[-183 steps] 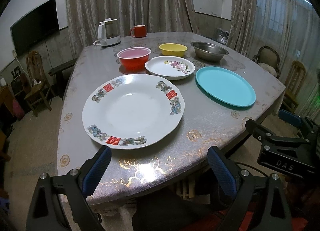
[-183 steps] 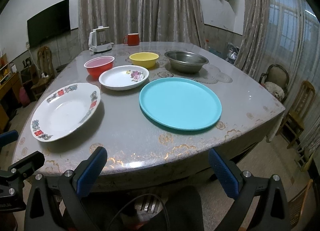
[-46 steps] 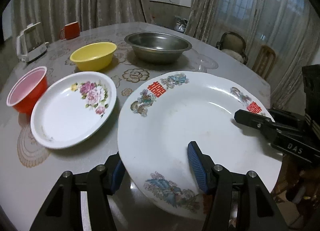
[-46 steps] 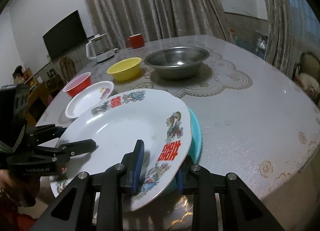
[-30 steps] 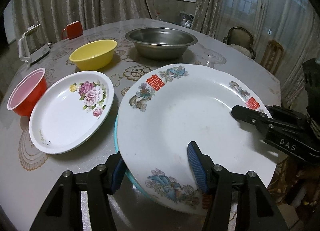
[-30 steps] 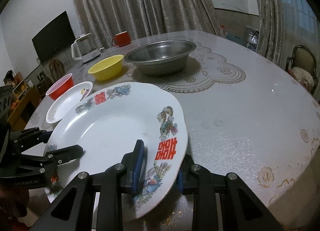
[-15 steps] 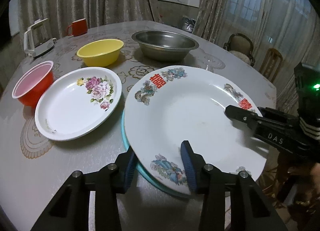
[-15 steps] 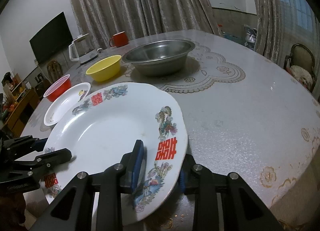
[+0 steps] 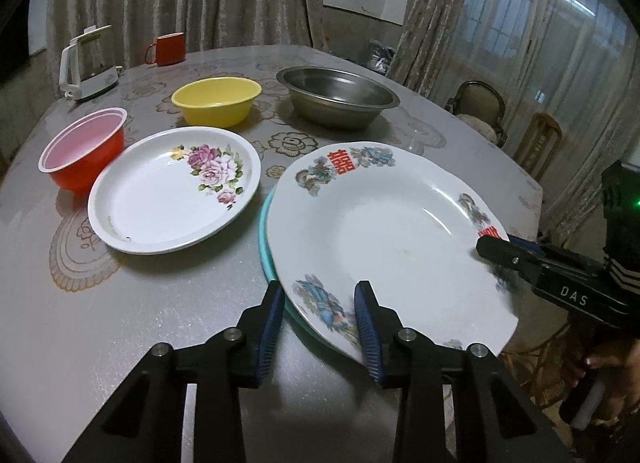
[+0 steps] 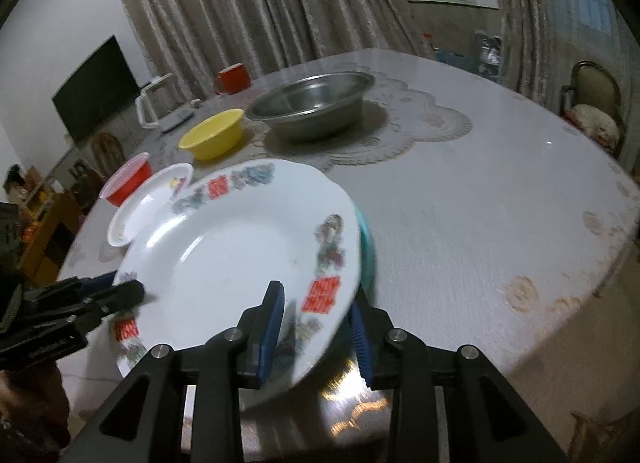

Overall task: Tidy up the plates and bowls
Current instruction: 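Lower the large plate onto the teal plate and open both grippers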

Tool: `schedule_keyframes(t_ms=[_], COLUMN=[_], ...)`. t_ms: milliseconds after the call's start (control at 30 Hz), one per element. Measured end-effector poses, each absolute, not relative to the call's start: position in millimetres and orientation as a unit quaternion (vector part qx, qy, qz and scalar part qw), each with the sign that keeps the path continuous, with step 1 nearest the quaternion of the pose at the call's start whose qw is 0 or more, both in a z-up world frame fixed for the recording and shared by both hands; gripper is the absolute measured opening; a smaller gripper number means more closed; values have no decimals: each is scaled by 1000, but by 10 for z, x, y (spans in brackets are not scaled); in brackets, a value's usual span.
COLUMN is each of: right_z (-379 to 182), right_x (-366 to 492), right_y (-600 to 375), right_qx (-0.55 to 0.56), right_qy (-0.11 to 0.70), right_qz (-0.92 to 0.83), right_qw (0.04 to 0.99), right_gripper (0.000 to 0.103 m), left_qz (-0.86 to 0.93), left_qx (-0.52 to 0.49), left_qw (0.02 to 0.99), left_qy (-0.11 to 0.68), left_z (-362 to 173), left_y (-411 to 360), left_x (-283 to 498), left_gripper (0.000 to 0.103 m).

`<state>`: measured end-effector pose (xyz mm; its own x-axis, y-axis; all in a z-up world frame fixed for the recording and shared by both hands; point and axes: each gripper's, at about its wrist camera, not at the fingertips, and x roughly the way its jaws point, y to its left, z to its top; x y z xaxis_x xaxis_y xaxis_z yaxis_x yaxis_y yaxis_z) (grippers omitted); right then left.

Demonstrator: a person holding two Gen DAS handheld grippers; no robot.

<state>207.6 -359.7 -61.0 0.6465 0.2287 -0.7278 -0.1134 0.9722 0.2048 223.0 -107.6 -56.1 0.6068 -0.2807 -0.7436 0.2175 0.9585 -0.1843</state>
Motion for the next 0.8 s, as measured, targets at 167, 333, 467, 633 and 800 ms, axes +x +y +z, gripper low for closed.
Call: schedule_keyframes(t_ms=[167, 333, 467, 633, 800], right_z=[-579, -586, -598, -608, -605], right_x=[2067, 2167, 2185, 2147, 2074], right_y=[-3592, -3586, -3592, -3538, -3372], right_qx=[52, 49, 53, 49, -3], right_qy=[404, 403, 401, 397, 399], right_qz=[95, 80, 72, 59, 42], right_qw=[908, 911, 912, 914, 916], right_gripper=[25, 25, 25, 29, 35], left_qz=[-132, -132, -135, -134, -134], left_qx=[-29, -30, -32, -24, -40], left_qw=[897, 896, 895, 895, 895], left_qy=[422, 423, 423, 426, 424], left_z=[-585, -597, -608, -607, -591], left_y=[-1132, -1164, -1158, -1172, -1076], left_x=[2269, 2333, 2351, 2308, 2229], left_gripper=[36, 36, 36, 54, 65])
